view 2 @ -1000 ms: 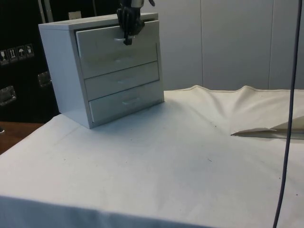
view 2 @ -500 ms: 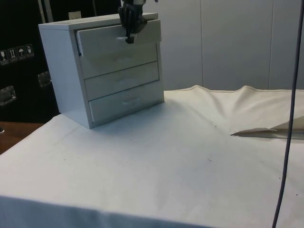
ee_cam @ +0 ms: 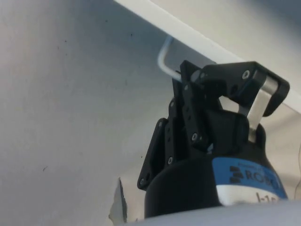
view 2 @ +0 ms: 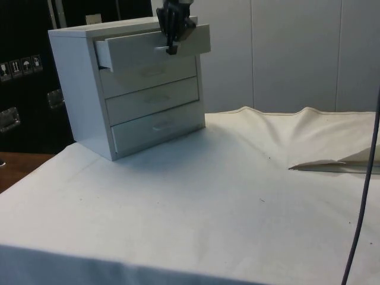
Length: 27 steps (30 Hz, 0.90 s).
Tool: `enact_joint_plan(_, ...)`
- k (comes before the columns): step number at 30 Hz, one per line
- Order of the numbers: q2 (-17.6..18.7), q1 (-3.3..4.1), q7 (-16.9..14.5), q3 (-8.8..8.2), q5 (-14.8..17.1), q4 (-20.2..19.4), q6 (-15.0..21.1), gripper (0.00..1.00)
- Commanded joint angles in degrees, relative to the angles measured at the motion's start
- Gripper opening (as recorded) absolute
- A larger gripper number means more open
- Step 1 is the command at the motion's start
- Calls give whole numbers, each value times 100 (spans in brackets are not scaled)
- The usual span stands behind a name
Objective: Open the drawer, then close it.
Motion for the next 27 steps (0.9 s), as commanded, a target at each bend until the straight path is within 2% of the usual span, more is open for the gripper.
enact_joint_plan(1,-80,-11,63,23,-120,-74,11,0)
enact_joint_plan(2,-40,0,0,6,-17,-46,0,0)
enact_joint_plan(3,-120,-11,57,23,-138,-115,11,0)
enact_joint_plan(6,-286,-11,52,29,-195,-275,11,0)
enact_joint_plan(9,-401,-17,46,34,-229,-384,11,0)
enact_joint_plan(10,-332,0,0,11,-132,-327,0,0)
enact_joint_plan(11,-441,-17,46,34,-241,-424,11,0)
enact_joint_plan(16,-659,-23,34,40,-315,-636,17,0)
enact_joint_plan(27,-940,-46,40,86,-390,-911,46,0)
